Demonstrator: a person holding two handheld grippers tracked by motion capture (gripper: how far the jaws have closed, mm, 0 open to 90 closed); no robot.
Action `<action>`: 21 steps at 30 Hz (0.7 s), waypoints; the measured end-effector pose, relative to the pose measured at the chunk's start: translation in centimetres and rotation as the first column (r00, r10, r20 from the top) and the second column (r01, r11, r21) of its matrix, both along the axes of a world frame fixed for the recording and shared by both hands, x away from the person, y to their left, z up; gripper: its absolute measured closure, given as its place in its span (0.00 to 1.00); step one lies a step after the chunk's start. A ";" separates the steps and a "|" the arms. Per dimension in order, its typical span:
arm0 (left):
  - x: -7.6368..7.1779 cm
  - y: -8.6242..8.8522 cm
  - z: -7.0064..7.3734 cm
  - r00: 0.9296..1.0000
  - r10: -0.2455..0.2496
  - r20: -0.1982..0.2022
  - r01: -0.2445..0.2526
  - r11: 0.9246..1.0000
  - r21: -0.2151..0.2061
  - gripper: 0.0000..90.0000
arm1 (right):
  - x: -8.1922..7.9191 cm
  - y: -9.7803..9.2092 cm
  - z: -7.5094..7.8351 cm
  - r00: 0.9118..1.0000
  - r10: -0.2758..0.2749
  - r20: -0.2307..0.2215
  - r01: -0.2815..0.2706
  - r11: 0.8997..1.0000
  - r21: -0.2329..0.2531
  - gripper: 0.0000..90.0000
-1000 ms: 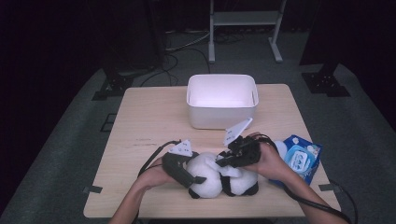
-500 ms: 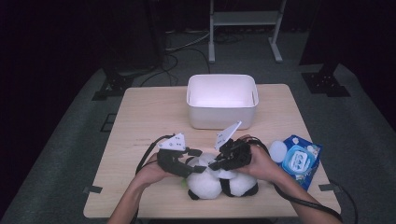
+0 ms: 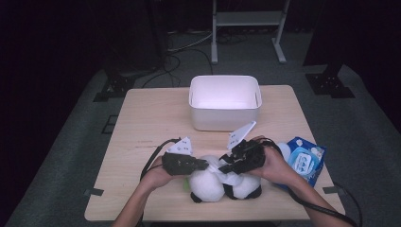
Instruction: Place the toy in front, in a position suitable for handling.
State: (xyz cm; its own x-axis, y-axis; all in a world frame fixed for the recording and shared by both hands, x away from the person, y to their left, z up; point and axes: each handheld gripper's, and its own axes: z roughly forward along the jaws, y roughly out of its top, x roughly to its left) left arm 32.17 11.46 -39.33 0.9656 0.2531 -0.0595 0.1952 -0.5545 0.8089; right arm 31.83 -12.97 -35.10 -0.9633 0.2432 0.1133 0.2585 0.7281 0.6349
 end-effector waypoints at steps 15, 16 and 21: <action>0.1 -0.1 0.1 1.000 0.018 -0.017 -0.018 1.000 -0.013 0.93 | -2.6 -2.6 0.0 0.998 0.031 0.049 -0.027 0.998 -0.065 0.66; 0.1 -0.1 0.1 1.000 0.016 -0.019 -0.016 1.000 -0.018 0.92 | -2.7 -2.3 -0.1 0.998 0.033 0.059 -0.029 0.998 -0.061 0.65; -0.1 -0.4 0.4 0.999 -0.013 -0.035 0.011 0.999 -0.052 0.91 | -2.8 -0.2 -0.9 0.994 0.045 0.095 -0.038 0.997 -0.069 0.64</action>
